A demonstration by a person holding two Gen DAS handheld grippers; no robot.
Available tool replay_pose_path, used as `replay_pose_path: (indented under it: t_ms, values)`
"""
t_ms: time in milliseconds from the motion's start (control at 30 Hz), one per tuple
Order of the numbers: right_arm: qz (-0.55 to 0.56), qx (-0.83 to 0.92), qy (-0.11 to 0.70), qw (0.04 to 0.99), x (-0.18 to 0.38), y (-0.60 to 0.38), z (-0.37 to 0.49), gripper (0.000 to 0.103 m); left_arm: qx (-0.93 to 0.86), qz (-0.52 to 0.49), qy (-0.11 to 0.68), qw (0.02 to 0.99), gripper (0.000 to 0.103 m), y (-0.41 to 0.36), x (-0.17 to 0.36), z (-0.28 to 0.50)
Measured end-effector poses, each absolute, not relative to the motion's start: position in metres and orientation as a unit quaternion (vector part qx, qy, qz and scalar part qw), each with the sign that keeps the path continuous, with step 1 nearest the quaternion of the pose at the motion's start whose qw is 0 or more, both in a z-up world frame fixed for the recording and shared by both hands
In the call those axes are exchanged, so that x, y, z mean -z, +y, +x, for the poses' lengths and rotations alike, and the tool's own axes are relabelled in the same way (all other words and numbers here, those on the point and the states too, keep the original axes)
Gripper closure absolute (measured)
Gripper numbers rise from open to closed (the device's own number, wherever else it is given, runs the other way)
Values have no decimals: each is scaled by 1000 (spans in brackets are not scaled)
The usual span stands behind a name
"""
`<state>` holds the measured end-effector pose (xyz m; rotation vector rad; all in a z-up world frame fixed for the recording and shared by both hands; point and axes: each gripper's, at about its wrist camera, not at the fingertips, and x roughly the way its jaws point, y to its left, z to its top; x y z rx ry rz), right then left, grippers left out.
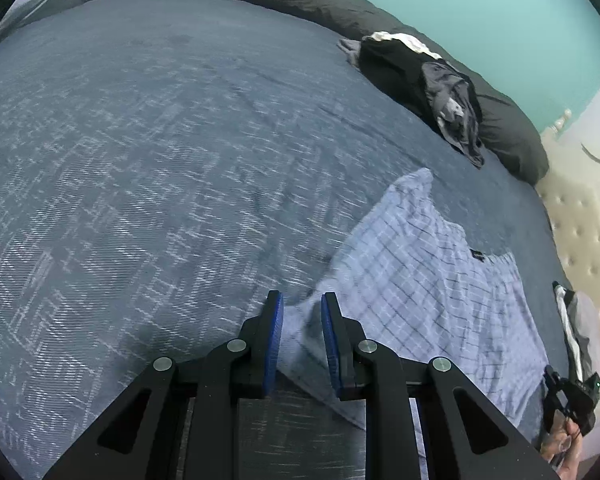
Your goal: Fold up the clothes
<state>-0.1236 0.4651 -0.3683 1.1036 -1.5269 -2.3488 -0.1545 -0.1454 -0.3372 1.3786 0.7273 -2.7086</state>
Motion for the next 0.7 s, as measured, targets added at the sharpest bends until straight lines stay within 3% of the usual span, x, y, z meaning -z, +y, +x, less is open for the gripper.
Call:
replay_pose_path:
  t_ms: [167,700]
  values:
    - [357,783,-506,58,367,471,-122,102,863,443,242,30,72,-159,341,-152]
    - [343,786,-514,24,369,477,-113,102,857,453,245,7,73,-158,348,-154]
